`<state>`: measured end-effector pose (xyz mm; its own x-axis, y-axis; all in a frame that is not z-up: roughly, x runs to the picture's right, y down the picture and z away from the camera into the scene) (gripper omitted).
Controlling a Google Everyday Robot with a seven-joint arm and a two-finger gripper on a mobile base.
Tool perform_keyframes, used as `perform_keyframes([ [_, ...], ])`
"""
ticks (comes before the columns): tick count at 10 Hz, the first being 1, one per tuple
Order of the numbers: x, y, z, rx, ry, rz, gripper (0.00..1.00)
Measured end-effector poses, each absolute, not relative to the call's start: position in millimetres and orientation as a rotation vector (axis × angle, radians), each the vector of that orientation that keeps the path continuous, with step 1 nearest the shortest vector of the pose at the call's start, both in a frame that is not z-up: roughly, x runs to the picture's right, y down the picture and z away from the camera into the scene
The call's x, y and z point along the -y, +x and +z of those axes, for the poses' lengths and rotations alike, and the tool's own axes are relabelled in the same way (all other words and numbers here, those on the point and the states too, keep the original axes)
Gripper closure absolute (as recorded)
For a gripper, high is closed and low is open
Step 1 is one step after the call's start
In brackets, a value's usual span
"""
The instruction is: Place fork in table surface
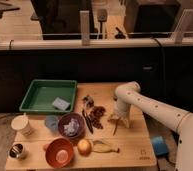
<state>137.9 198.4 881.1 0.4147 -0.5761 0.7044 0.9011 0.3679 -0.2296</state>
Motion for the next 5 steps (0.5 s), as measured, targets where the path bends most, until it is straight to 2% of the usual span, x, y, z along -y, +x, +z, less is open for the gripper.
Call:
perform_keyframes([
  [1, -199.1, 137.7, 882.0, 0.577, -0.661, -1.013, 0.49],
  [2, -197.9, 138.4, 881.0, 0.575, -0.662, -1.016, 0.61],
  [3, -196.8, 139.3, 879.7, 0.574, -0.663, -1.015, 0.66],
  [5, -193.0, 142.6, 876.3, 0.569, -0.664, -1.017, 0.67],
])
